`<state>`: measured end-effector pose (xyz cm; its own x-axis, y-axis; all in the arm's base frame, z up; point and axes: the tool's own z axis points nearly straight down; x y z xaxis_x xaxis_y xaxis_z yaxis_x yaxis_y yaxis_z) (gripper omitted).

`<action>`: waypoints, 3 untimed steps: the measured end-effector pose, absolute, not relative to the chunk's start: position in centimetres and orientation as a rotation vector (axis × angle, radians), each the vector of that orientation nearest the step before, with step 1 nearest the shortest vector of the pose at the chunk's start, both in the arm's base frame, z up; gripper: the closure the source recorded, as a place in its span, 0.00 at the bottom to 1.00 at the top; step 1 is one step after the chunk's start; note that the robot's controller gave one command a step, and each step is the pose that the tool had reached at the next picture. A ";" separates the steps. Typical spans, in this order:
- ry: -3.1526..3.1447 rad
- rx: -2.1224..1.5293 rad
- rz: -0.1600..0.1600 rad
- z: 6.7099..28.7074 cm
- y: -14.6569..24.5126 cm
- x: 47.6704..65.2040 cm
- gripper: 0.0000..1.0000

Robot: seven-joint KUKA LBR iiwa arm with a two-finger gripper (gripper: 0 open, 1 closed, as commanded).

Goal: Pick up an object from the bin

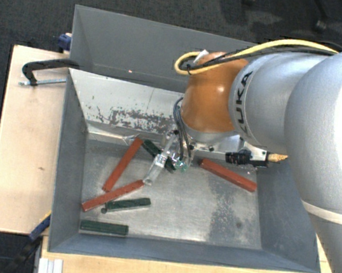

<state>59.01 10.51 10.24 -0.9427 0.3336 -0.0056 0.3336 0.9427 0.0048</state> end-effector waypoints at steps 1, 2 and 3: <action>2.993 0.946 0.004 10.1 9.8 58.8 0.00; 2.873 1.275 0.002 7.0 9.9 58.8 0.00; 2.872 1.271 0.002 7.1 9.9 58.9 0.00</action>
Offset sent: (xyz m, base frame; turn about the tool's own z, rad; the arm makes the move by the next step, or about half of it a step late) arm -0.0034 -0.0076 -0.0024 0.2731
